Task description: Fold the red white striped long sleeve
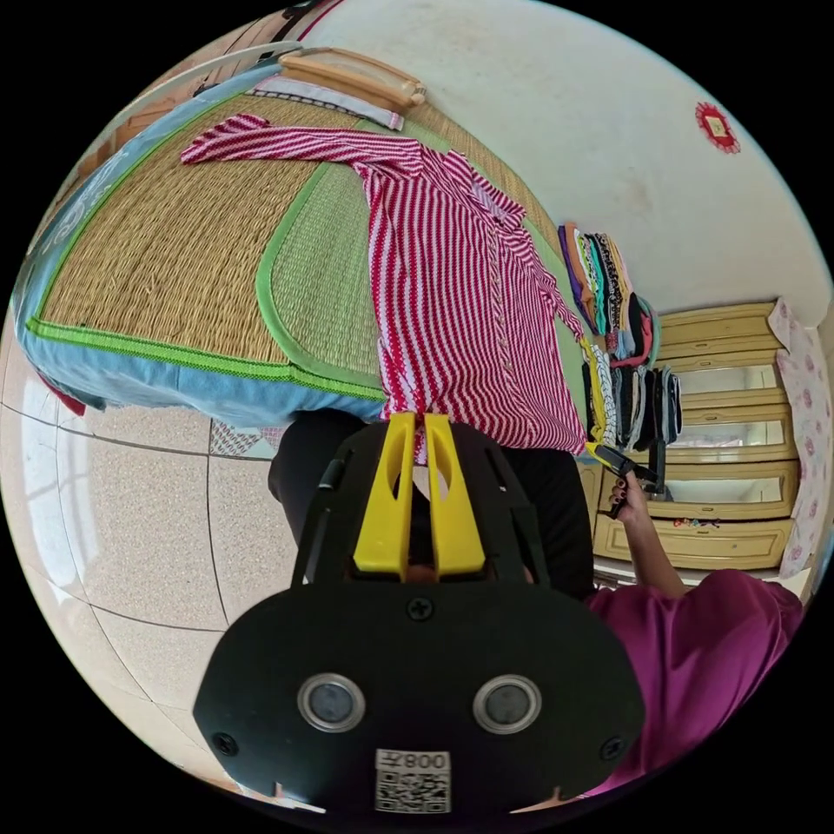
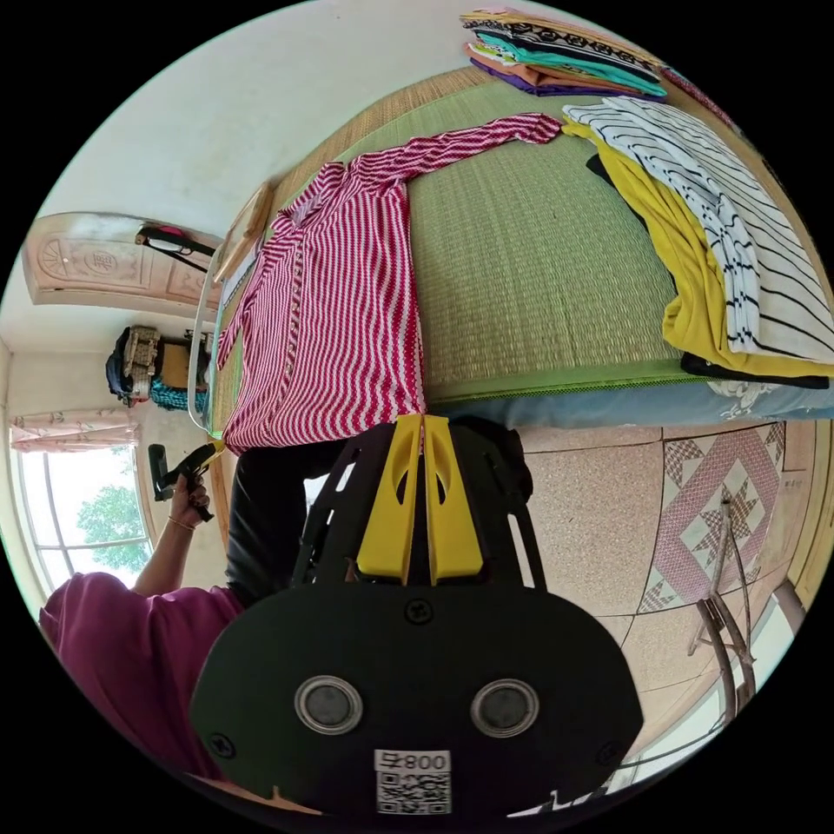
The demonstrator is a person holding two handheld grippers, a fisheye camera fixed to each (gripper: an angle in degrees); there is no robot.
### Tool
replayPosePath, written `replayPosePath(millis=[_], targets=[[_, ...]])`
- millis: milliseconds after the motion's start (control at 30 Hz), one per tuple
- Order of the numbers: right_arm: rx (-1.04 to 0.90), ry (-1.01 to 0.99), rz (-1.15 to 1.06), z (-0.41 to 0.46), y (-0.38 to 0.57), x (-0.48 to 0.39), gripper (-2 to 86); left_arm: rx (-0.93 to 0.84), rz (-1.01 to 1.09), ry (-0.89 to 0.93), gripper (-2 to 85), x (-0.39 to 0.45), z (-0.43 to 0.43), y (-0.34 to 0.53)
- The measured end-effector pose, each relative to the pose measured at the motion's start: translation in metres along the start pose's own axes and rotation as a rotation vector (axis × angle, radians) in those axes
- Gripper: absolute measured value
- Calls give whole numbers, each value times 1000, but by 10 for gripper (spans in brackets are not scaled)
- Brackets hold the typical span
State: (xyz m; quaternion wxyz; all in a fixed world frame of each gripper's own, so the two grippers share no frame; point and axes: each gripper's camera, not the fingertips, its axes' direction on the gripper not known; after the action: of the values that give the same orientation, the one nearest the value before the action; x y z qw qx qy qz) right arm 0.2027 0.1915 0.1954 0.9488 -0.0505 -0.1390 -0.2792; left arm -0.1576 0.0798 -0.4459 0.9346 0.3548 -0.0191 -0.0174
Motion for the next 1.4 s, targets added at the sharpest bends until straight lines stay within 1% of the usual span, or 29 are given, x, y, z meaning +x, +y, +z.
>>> replayPosePath(millis=[300, 400, 533, 600, 767, 933, 1000, 1133, 1267, 1333, 1400], targets=[[-46, 29, 23, 19, 1, 17, 1, -17, -56, -39, 72, -22, -7, 13], [-48, 31, 29, 20, 2, 21, 0, -40, -65, -106, 76, -26, -4, 9], [-49, 36, 31, 23, 4, 25, 1, -55, -66, -113, 71, -30, -2, 8], [-54, 34, 33, 26, 4, 26, 1, -50, -74, -145, 65, -32, -6, 10], [-63, 36, 41, 35, 4, 33, 2, -30, -7, -159, 67, -23, -15, 16], [-71, 43, 44, 42, 2, 38, 2, -57, 15, -194, 70, -20, -4, 6], [-69, 44, 41, 43, 2, 39, 2, -59, 25, -246, 68, -18, -2, 3], [-71, 35, 55, 50, 1, 48, 2, -91, 38, -245, 59, -22, 6, -1], [-74, 31, 63, 58, 0, 52, 2, -139, 26, -256, 20, -32, 14, -9], [-75, 34, 60, 61, -1, 54, 2, -125, 31, -209, 12, -33, 8, -9], [-70, 30, 59, 62, -2, 57, 2, -74, 60, -124, 7, -31, -13, -3]])
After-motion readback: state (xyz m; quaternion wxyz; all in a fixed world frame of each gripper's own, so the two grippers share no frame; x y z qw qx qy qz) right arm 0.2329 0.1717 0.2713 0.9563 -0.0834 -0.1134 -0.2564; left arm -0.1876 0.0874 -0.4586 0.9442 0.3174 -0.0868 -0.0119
